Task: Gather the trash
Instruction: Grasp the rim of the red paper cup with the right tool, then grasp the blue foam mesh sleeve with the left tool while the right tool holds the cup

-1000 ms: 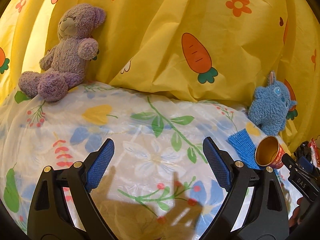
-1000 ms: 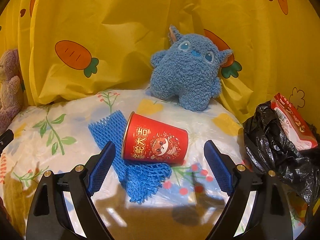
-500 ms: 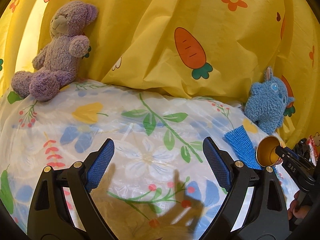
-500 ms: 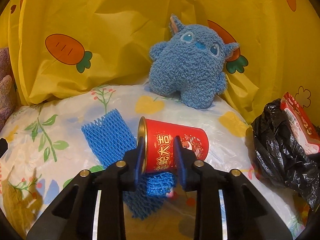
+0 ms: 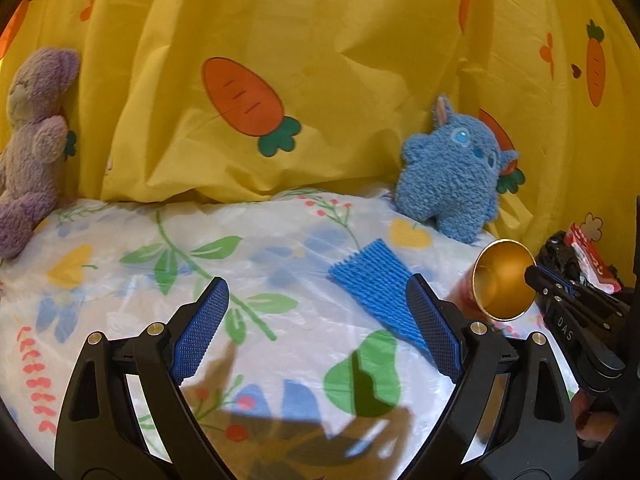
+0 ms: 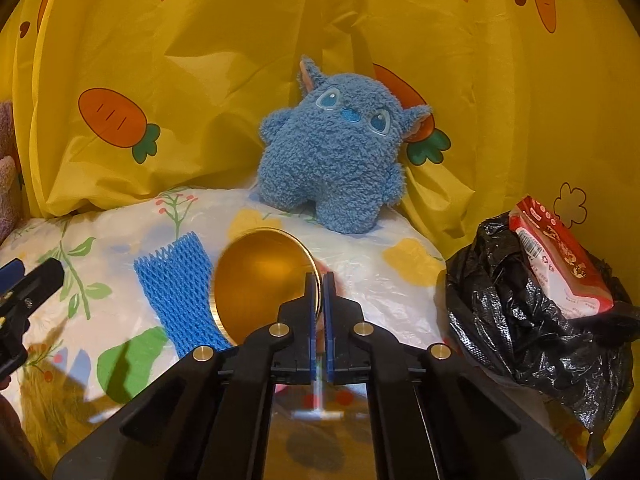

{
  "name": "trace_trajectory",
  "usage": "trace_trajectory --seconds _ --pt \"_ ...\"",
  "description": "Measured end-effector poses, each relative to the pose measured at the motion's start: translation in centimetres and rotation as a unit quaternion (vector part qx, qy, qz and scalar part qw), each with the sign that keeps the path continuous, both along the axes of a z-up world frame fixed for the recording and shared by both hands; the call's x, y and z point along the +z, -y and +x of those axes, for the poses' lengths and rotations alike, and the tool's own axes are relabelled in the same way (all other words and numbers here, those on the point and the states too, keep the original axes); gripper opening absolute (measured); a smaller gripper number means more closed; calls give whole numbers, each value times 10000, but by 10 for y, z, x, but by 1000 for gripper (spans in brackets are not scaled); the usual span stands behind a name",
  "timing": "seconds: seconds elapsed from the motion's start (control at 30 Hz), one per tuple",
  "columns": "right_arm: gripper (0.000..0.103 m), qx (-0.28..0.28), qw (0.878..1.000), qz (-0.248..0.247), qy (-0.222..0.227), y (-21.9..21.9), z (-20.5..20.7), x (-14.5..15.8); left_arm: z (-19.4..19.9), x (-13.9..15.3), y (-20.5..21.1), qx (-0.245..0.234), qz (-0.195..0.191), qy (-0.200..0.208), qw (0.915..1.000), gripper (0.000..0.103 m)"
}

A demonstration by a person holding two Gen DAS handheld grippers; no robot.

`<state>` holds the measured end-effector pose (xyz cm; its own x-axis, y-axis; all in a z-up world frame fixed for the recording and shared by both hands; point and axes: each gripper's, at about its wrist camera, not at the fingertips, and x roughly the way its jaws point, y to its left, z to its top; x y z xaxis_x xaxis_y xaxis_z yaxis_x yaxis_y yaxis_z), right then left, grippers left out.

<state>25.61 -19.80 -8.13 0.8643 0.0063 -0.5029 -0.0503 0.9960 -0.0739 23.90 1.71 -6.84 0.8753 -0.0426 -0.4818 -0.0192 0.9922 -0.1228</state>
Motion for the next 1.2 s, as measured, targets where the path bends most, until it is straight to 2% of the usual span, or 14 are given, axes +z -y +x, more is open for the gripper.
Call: trace_trajectory --seconds 0.17,0.37,0.5,0.67,0.73,0.9,1.03,1.07,1.13,1.2 --pt "4 -23 10000 42 49 15 -6 3 20 -9 32 -716 71 -274 9970 87" --pt "4 -143 9995 249 111 39 -17 9 31 -19 47 -1054 -84 -553 9929 86" --pt "4 -167 9993 258 197 49 -27 16 42 -27 66 -1462 146 -789 9860 82" --pt "4 -281 9990 264 218 63 -34 18 57 -38 84 -1684 473 -1131 9781 76" --pt "4 -335 9988 285 219 68 -36 19 61 -43 90 -1730 608 -1279 9747 70" --pt "4 -372 9985 302 249 72 -39 22 68 -56 101 -1791 837 -1672 9659 45" --pt "4 -374 9985 301 266 74 -41 23 67 -58 104 -1757 933 -1721 9648 41" --pt "4 -379 9985 300 270 75 -42 24 68 -59 103 -1740 948 -1729 9648 37" --pt "4 -387 9984 305 270 75 -43 24 68 -58 102 -1704 965 -1725 9653 26" --pt "4 -389 9984 303 260 75 -44 24 68 -58 102 -1663 1003 -1717 9658 9"
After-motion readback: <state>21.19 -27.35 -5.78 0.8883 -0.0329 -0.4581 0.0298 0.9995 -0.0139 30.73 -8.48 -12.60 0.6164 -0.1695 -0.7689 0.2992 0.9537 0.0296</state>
